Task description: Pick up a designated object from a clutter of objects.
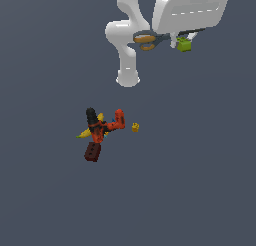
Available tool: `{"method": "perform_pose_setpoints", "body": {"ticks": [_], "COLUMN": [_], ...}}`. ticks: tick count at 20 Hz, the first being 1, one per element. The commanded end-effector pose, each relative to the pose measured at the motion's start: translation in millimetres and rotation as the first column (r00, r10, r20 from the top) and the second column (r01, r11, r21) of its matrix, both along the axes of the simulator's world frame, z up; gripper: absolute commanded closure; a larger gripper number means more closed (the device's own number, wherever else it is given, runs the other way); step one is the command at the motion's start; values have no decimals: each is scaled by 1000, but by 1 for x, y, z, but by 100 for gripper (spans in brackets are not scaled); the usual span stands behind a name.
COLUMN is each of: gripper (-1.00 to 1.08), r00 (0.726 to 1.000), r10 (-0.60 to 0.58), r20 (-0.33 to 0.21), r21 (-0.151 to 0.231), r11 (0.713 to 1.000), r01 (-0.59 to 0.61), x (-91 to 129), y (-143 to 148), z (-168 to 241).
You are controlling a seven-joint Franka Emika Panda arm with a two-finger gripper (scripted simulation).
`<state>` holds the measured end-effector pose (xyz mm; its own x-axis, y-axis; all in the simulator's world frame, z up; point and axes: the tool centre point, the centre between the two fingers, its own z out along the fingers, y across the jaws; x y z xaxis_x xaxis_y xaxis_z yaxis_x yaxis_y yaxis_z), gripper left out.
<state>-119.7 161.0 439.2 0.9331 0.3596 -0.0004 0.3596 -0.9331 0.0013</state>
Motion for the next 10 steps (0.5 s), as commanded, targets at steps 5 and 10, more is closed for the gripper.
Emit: {"method": "perform_pose_setpoints", "body": {"ticks": [5, 10], "gripper": [108, 108], "r00": [1000, 1000], "r10": [-1, -2], "r20": [0, 0], "r21": [1, 1], "r11": [1000, 1000], "r01": [1, 2], "x": [-5, -3], "y": [10, 8], "z": [12, 10]}}
